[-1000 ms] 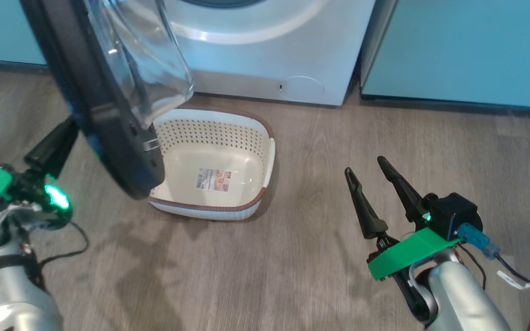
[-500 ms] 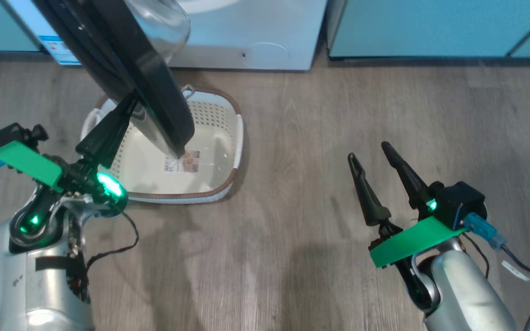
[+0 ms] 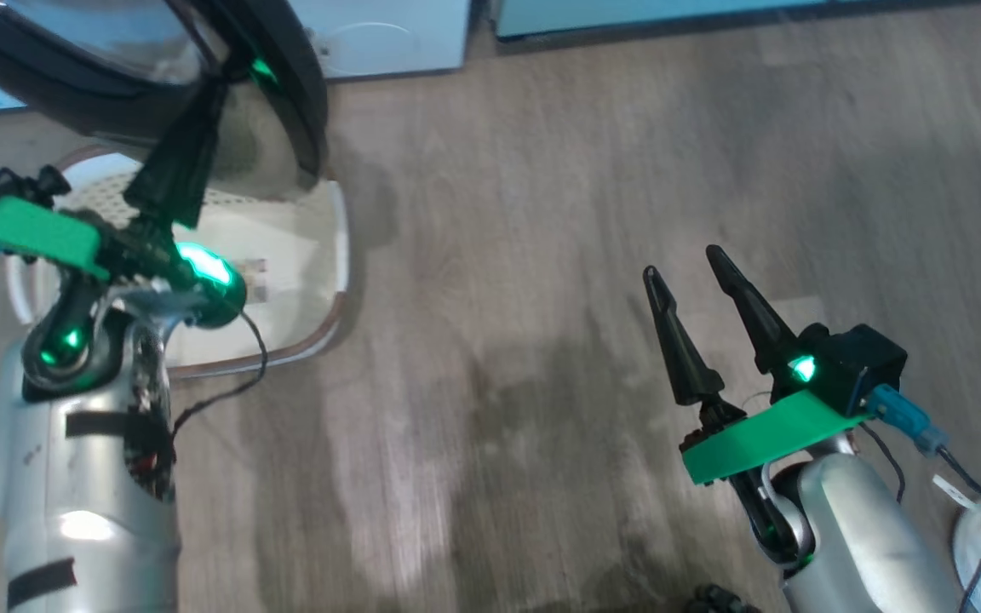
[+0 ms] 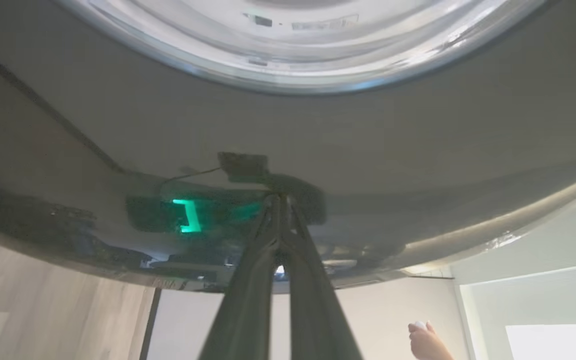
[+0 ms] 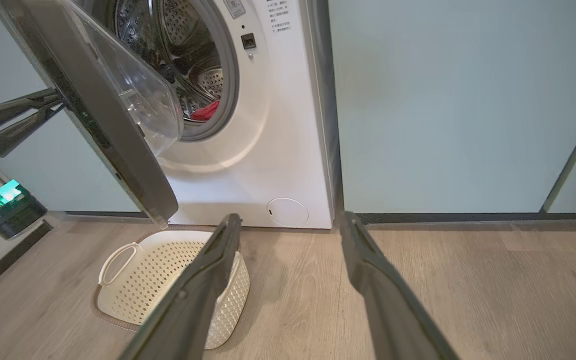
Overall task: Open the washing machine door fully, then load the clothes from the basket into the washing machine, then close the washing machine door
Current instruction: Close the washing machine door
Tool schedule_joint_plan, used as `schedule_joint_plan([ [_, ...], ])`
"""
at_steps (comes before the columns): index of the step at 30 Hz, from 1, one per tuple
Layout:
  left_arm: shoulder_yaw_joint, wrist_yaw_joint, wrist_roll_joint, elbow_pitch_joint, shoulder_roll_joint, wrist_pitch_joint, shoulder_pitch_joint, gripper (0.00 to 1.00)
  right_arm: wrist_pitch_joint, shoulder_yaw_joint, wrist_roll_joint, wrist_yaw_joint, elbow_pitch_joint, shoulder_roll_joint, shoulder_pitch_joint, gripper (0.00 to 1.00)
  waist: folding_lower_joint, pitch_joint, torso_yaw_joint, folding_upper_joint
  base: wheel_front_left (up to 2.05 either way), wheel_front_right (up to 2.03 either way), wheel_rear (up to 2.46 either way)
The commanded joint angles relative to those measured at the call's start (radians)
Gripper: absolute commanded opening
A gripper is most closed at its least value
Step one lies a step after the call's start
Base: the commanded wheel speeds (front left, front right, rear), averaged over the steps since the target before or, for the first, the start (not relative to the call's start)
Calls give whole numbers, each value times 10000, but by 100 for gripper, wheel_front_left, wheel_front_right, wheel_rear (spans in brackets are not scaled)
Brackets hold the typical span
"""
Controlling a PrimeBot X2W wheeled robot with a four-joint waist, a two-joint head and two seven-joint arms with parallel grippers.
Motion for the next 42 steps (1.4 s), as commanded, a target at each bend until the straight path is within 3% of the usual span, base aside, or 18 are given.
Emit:
schedule_joint_plan([
  [1, 261, 20, -83, -281, 189, -30, -288, 0, -92, 205, 50, 0, -346, 108, -233, 100, 0, 254, -346, 0, 0, 0, 0],
  [14, 724, 54, 386, 1201, 290, -2530, -2401, 0, -92, 377, 861, 0, -616, 109, -209, 100, 0, 1050, -1940, 0, 0, 0, 0],
  [26, 853, 111, 1157, 2942, 624, -4132, -5091, 0, -92, 545, 1479, 0, -737, 110, -360, 100, 0, 1632, -2856, 0, 0, 0, 0],
  [34, 785, -458, 1238, 4013, 589, -4151, -5371, 0, -92, 406, 1499, 0, -682, 110, -334, 100, 0, 1390, -2810, 0, 0, 0, 0],
  [42, 380, -800, 1318, 4236, 383, -3446, -3763, 0, -92, -19, 1044, 0, -491, 110, -256, 100, 0, 439, -1992, 0, 0, 0, 0],
])
